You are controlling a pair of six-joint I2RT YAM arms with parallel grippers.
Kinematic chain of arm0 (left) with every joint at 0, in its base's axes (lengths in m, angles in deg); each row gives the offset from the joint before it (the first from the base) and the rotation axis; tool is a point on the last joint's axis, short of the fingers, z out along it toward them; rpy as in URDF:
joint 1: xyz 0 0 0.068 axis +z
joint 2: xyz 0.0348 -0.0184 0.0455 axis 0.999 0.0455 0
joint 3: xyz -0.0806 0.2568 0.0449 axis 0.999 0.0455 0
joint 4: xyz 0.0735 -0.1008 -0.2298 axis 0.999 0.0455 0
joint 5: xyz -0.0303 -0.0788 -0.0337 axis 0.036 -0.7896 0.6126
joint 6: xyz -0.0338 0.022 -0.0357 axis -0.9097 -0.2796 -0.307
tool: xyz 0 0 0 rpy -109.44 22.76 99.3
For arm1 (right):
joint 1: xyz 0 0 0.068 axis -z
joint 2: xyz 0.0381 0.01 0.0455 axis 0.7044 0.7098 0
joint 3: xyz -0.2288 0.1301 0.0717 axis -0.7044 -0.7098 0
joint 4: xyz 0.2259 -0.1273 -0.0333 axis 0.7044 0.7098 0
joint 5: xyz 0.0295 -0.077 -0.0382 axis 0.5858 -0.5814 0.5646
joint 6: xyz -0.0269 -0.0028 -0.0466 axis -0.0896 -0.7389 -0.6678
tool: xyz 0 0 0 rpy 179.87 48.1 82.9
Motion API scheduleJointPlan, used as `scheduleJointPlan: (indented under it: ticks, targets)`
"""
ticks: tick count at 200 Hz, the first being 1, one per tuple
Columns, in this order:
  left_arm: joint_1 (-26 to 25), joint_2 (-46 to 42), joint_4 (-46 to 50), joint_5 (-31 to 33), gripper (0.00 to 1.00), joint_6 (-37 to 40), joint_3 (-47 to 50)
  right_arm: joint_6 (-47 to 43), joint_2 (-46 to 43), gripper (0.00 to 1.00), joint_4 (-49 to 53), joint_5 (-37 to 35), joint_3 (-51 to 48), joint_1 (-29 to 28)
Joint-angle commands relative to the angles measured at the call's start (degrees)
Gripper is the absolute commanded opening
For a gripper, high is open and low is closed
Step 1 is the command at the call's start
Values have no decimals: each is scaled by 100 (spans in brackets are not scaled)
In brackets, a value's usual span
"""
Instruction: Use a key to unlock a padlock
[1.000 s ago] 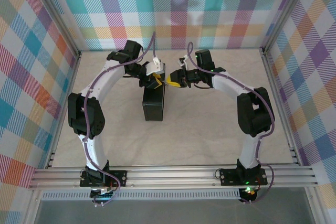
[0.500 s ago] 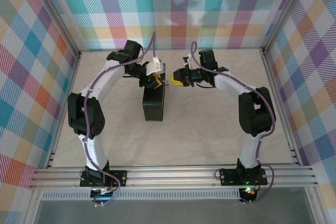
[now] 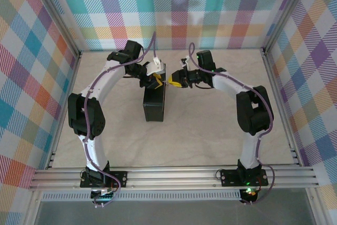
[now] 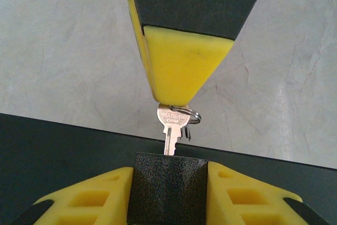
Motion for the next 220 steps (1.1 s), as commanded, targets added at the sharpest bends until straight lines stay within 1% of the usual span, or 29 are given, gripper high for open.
scheduleJointPlan:
  ticks: [1,35,52,74,124,135,151,164,173,185,199,220]
  targets:
    - [21,189,72,113,33,-23,58,31,87,22,-157,112,170,-94]
    - [16,167,67,99,32,-40,81,175,104,14,-343,167,136,-139]
    - [-1,162,87,65,28,-40,82,234,113,9,-403,167,144,-155]
    - [-61,158,142,55,27,21,93,499,126,3,-680,232,171,-191]
    - [-147,168,54,-59,24,-42,91,606,312,2,-508,330,585,-458]
    - [-175,167,62,-91,24,-11,105,759,330,2,-709,372,521,-484]
    - [-240,175,116,-182,23,56,110,1254,362,2,-1325,481,401,-481]
    - [-315,164,95,-183,24,58,130,1499,410,2,-1533,539,478,-492]
    - [-336,175,52,-158,23,21,147,1517,433,3,-1483,558,586,-481]
    - [-336,184,-6,-127,23,-68,137,1323,423,9,-1161,570,711,-469]
    - [-319,200,-7,0,23,-97,117,890,311,13,-655,556,714,-410]
    - [-242,189,-25,92,21,-201,151,-53,-100,22,187,398,393,-25]
